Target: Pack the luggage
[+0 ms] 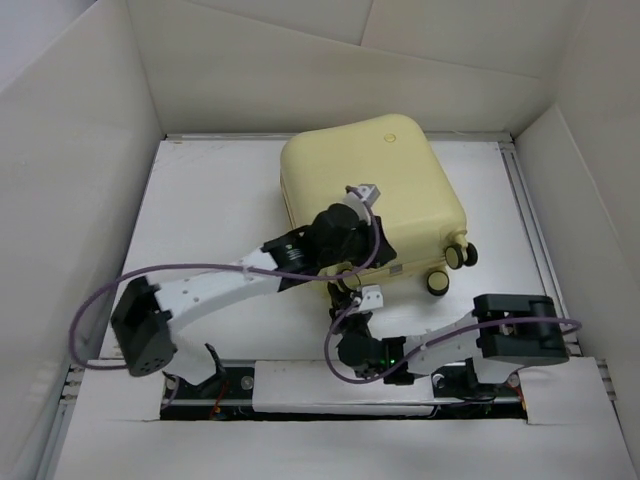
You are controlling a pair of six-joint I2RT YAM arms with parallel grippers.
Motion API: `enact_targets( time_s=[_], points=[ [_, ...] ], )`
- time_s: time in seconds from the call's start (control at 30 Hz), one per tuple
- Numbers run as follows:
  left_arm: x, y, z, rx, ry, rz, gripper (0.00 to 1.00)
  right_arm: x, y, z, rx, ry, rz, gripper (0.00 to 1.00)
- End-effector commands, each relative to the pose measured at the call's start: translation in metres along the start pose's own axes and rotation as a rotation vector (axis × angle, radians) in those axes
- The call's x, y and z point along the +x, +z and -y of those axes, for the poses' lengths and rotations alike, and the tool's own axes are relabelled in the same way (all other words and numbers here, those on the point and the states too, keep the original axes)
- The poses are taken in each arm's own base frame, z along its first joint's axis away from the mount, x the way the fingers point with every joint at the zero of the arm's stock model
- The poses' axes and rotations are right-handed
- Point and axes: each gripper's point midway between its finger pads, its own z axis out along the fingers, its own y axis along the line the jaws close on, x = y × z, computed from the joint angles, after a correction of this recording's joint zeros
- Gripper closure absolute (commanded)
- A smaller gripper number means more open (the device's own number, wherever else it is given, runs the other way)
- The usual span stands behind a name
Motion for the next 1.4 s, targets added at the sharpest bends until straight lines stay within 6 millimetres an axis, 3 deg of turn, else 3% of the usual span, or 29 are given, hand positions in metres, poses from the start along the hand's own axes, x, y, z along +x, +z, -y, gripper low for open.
enact_targets(
  time_s=[0.0,0.03,0.07,0.1,0.13,0.17,0.23,0.27,0.33,0.37,0.5,0.63,0.9,0.97,1.0,1.13,1.17,1.3,1.37],
  points=[
    [-0.066,-0.084,0.018,-0.009,0.039,0.26,0.78,0.007,-0.014,0.007,-0.079,0.088,-0.058,1.0],
    [-0.06,-0.094,0.0,-0.063,0.033,0.268,0.65,0.009,-0.014,0.019,-0.071,0.085,-0.064,1.0],
    [-0.057,-0.104,-0.004,-0.066,0.032,0.28,0.56,0.008,-0.016,0.019,-0.085,0.092,-0.071,1.0],
    [-0.06,-0.128,-0.002,-0.046,0.029,0.317,0.49,0.0,-0.015,0.021,-0.088,0.119,-0.065,1.0],
    [-0.055,-0.134,-0.011,-0.075,0.027,0.321,0.45,-0.004,-0.015,0.02,-0.091,0.124,-0.06,1.0],
    [-0.031,-0.133,-0.031,-0.118,0.006,0.268,0.39,-0.004,-0.016,0.024,-0.092,0.112,-0.06,1.0],
    [-0.013,-0.143,-0.037,-0.089,-0.012,0.25,0.38,-0.006,-0.018,0.022,-0.113,0.123,-0.069,1.0],
    [0.013,-0.137,-0.05,-0.091,-0.021,0.185,0.33,-0.011,-0.016,0.024,-0.108,0.122,-0.061,1.0],
    [0.042,-0.131,-0.061,-0.079,-0.059,0.112,0.31,-0.011,-0.016,0.022,-0.121,0.117,-0.064,1.0],
    [0.048,-0.131,-0.061,-0.063,-0.073,0.102,0.31,-0.011,-0.016,0.022,-0.121,0.117,-0.064,1.0],
    [0.058,-0.122,-0.058,-0.017,-0.091,0.076,0.24,-0.01,-0.017,0.018,-0.141,0.116,-0.071,1.0],
    [0.05,-0.112,-0.044,0.049,-0.097,0.096,0.13,-0.011,-0.018,0.015,-0.152,0.118,-0.071,1.0],
    [0.046,-0.087,-0.03,0.117,-0.14,0.096,0.13,-0.007,-0.02,0.013,-0.19,0.11,-0.086,1.0],
    [0.044,-0.087,-0.024,0.146,-0.143,0.112,0.16,-0.008,-0.021,0.009,-0.206,0.118,-0.085,1.0],
    [0.044,-0.086,-0.024,0.151,-0.143,0.116,0.3,-0.005,-0.02,0.01,-0.205,0.099,-0.087,1.0],
    [0.033,-0.089,-0.018,0.172,-0.152,0.163,0.58,-0.001,-0.023,0.002,-0.235,0.108,-0.096,1.0],
    [0.029,-0.092,-0.015,0.186,-0.151,0.177,0.72,0.004,-0.022,0.001,-0.231,0.093,-0.102,1.0],
    [0.021,-0.093,-0.011,0.191,-0.176,0.203,1.0,0.011,-0.026,-0.006,-0.225,0.093,-0.098,1.0],
    [0.021,-0.092,-0.006,0.209,-0.183,0.206,1.0,0.006,-0.03,-0.014,-0.212,0.108,-0.075,1.0]
  ],
)
